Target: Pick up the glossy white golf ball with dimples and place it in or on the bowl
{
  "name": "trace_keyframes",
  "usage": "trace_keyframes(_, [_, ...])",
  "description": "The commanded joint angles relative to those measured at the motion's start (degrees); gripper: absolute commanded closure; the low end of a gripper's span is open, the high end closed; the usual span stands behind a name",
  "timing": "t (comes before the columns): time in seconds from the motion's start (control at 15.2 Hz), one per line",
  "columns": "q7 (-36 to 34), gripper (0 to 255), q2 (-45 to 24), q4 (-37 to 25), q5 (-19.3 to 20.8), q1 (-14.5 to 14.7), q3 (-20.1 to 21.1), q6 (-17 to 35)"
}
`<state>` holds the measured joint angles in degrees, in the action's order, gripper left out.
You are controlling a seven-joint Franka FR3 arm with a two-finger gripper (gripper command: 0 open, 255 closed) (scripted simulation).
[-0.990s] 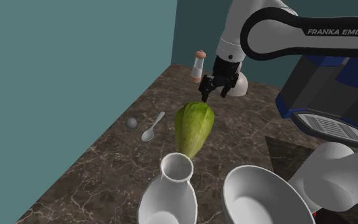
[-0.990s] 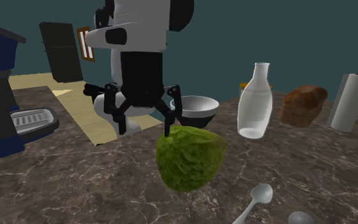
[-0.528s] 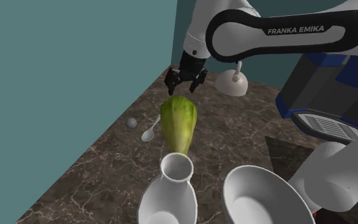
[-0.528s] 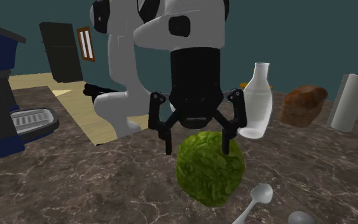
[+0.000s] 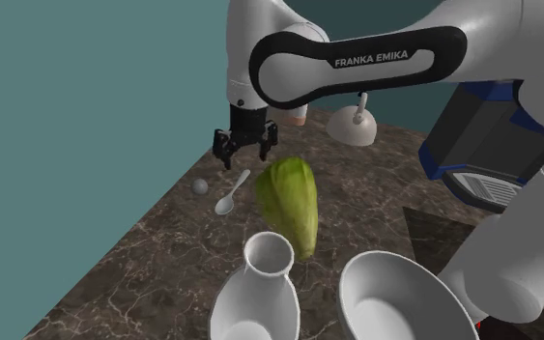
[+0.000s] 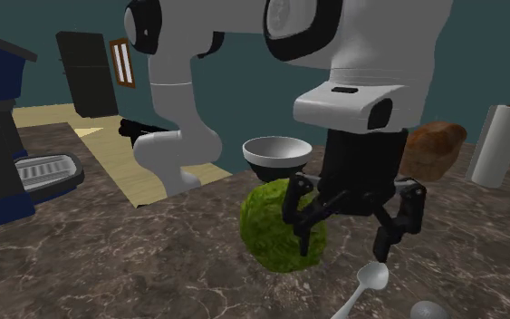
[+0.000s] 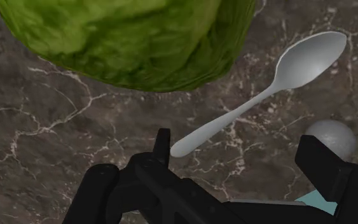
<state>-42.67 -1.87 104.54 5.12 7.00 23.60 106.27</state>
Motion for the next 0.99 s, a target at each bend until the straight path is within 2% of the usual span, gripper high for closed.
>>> trace_keyframes(0.0, [-2.56,0,-5.19,-5.19,2.28,1.15,0.89,-1.19])
trace_keyframes(0.53, [-9.88,0,-25.86,-29.63,10.62,9.65,1.33,-8.55])
trace_keyframes(0.92, [-10.23,0,-25.79,-24.89,10.74,8.95,1.06,-3.94])
